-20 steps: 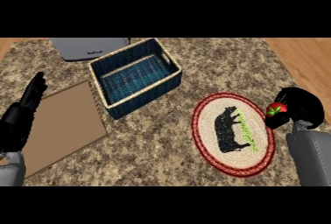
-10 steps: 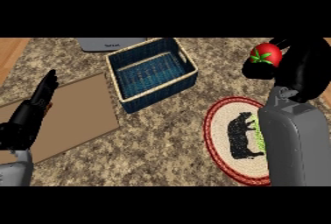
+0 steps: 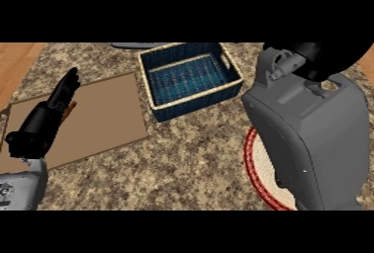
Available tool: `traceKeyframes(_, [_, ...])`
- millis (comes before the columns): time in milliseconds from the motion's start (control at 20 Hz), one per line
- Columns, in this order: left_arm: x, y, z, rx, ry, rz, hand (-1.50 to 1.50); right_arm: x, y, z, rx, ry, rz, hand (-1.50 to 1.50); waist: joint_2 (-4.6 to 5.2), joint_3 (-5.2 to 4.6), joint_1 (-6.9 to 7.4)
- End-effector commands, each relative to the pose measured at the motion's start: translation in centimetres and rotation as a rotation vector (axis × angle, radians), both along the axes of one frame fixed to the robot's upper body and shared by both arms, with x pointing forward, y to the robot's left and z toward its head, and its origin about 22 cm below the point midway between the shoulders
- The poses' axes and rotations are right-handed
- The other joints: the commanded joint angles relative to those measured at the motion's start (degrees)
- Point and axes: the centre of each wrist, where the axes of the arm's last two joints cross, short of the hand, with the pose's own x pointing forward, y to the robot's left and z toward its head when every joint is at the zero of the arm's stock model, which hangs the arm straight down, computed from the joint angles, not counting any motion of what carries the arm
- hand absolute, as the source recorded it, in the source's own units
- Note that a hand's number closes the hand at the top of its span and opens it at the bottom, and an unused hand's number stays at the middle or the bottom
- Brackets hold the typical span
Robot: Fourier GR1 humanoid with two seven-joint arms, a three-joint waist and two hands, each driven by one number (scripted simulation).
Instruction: Pick the tomato from the placemat and place it in the basket
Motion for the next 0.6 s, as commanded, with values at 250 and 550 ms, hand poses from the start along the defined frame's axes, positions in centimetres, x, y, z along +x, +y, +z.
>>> traceKeyframes(250, [0.9,-0.6,0.0,0.006,-0.013,-0.045,0.00,3.6,4.1,5.5,0.162,0.178,-0.105,1.50,1.31,0.04,2.57])
traceKeyframes(550, [1.5,-2.3,0.3,0.012,-0.014,-0.056,0.00,6.8,4.5,5.8,0.214,0.286,-0.086,1.50,1.55,0.08,2.64])
